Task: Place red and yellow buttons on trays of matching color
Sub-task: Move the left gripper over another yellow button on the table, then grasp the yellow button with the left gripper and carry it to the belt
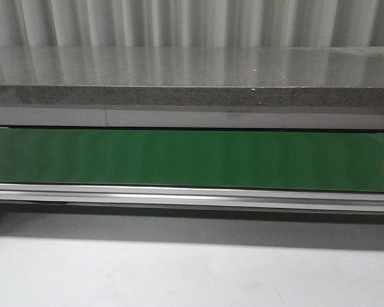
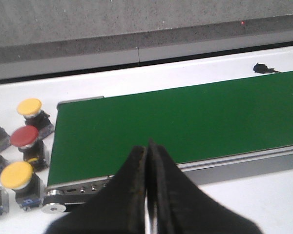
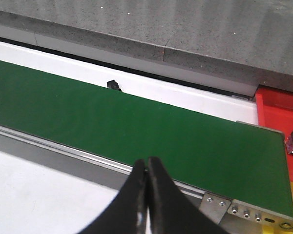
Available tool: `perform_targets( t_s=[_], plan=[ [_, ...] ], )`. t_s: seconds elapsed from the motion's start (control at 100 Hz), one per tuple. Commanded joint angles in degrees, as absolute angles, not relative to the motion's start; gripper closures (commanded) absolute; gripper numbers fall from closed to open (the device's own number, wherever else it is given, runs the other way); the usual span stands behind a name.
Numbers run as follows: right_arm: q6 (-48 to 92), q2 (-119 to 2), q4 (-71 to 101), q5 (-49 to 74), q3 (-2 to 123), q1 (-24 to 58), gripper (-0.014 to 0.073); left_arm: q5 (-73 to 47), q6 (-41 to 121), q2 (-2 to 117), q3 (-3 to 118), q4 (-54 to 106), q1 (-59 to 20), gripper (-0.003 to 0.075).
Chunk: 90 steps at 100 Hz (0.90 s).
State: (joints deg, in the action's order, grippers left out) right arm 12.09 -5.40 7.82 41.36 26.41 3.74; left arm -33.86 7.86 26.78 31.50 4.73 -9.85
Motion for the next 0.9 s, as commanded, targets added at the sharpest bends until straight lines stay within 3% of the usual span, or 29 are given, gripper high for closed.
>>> perform_targets(
  t_s=[0.0,0.2,0.3,0.42,0.49,0.89],
  plan=[
    [12.5,-6.2,7.7,37.2,27.8,3.7,0.0659,-29.6,1.2,31.6,35.0,3.6,-8.3,0.0741],
    [12.5,-6.2,7.7,37.2,27.8,3.7,0.0659,-31.0,-3.2,43.6,39.7,-1.7,-0.7,0.0713],
    [12.5,-6.2,7.7,37.2,27.8,3.7,0.0659,-34.5,-3.2,50.7,42.5,-1.8,3.1,0.0584],
    [12.5,-6.2,7.7,37.2,27.8,3.7,0.0659,-39.1,-3.2,58.6,46.4,-1.8,7.0,0.0356],
    [12.5,-6.2,7.7,37.2,27.8,3.7,0.0659,-42.2,-3.2,63.1,48.8,-1.3,9.1,0.0283],
    [12.5,-6.2,7.7,37.2,27.8,3.7,0.0659,-52.3,-3.2,86.1,63.1,5.1,19.1,0.0270]
  ],
)
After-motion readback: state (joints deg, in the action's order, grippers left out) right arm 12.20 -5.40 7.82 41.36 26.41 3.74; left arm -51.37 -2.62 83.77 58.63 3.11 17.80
